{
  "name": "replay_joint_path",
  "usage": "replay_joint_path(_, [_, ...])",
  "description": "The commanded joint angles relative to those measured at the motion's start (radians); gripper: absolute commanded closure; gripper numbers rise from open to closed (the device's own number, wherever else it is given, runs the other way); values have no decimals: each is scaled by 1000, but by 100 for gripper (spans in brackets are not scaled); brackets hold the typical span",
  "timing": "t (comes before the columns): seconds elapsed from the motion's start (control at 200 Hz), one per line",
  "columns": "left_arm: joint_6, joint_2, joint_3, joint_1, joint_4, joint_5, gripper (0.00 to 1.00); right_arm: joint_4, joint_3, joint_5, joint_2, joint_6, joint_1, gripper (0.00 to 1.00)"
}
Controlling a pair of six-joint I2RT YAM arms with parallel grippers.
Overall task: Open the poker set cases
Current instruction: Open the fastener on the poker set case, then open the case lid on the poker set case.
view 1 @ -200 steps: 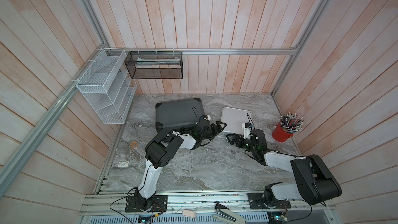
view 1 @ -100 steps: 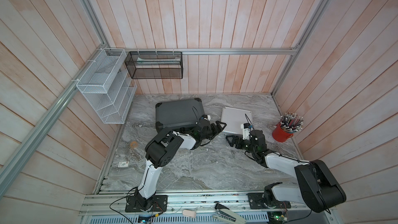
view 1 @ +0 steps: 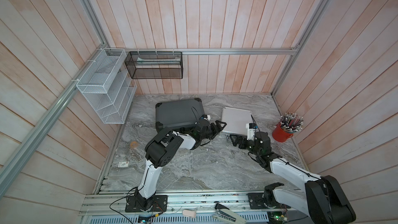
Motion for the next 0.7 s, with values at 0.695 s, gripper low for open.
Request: replay_joint_path(0.695, [234, -87, 39, -48, -275, -163, 0, -72, -18, -67, -4, 68, -333, 16])
